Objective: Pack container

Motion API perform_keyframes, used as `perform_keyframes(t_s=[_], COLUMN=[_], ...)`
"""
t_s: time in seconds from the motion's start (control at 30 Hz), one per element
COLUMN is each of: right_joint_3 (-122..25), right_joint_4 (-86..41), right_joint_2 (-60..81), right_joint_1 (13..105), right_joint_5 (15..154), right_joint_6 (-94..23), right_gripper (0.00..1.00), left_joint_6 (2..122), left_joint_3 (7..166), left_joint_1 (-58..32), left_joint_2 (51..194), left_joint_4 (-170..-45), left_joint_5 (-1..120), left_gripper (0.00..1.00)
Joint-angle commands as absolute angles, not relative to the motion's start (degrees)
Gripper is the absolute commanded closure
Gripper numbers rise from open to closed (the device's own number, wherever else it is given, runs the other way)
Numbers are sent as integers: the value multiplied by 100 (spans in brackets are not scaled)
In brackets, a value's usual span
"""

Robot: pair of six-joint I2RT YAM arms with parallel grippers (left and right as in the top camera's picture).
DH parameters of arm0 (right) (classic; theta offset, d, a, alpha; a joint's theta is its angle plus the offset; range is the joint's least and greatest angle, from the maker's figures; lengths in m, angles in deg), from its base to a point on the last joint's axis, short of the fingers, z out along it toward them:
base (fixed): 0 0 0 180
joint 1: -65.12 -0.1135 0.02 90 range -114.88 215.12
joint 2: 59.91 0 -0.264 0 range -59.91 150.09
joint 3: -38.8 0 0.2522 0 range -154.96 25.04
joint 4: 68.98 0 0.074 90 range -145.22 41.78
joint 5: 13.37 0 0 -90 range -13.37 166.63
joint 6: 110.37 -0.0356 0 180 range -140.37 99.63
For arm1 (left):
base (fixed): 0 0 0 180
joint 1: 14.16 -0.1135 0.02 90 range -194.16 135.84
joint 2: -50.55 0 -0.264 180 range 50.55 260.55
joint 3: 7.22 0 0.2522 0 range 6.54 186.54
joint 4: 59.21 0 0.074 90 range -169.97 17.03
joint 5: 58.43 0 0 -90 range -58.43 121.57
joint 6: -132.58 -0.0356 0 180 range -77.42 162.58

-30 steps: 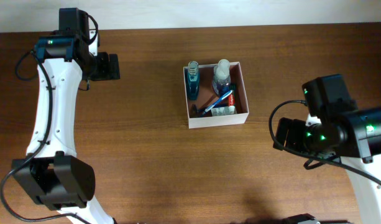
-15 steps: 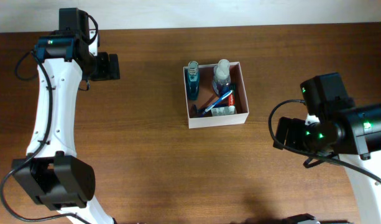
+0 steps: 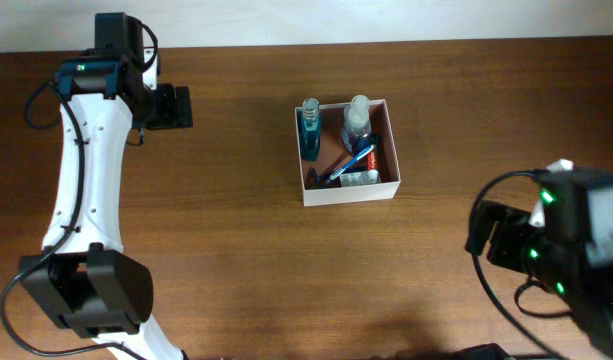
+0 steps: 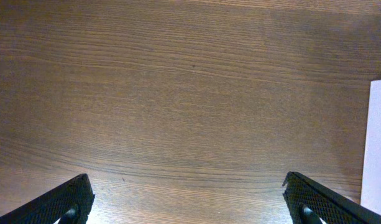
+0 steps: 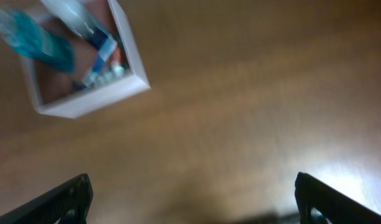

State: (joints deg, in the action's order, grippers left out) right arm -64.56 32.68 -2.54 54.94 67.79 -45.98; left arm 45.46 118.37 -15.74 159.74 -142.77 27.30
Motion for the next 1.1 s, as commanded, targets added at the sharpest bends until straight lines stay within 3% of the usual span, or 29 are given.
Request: perform_keyframes(t_s=[0.0,0.33,0.73,1.07], right_joint_3=[-6140,-3563,461,1792], right_joint_4=[2873,444,-4347,-5138], right_joint_2=[-766,-2853,-4857,-5775], right_joint_1=[5497,6266,6550,6550], right_joint_5=[6650,6672,6670,6910], right_joint_6=[-3931,-3046,-2954,-2266], right_gripper=[1,1,1,2], left_joint_6=[4580,4580,4583,4580], left_joint_3=[11809,11809,11809,11809], left_joint_1=[-1572,-1570,-1570,-1572], left_joint_2=[15961,15961,15961,15961], left_joint_4=[-14284,-14284,-14281,-14284], left_joint_5=[2774,2774,2774,2774], left_gripper=[1,1,1,1])
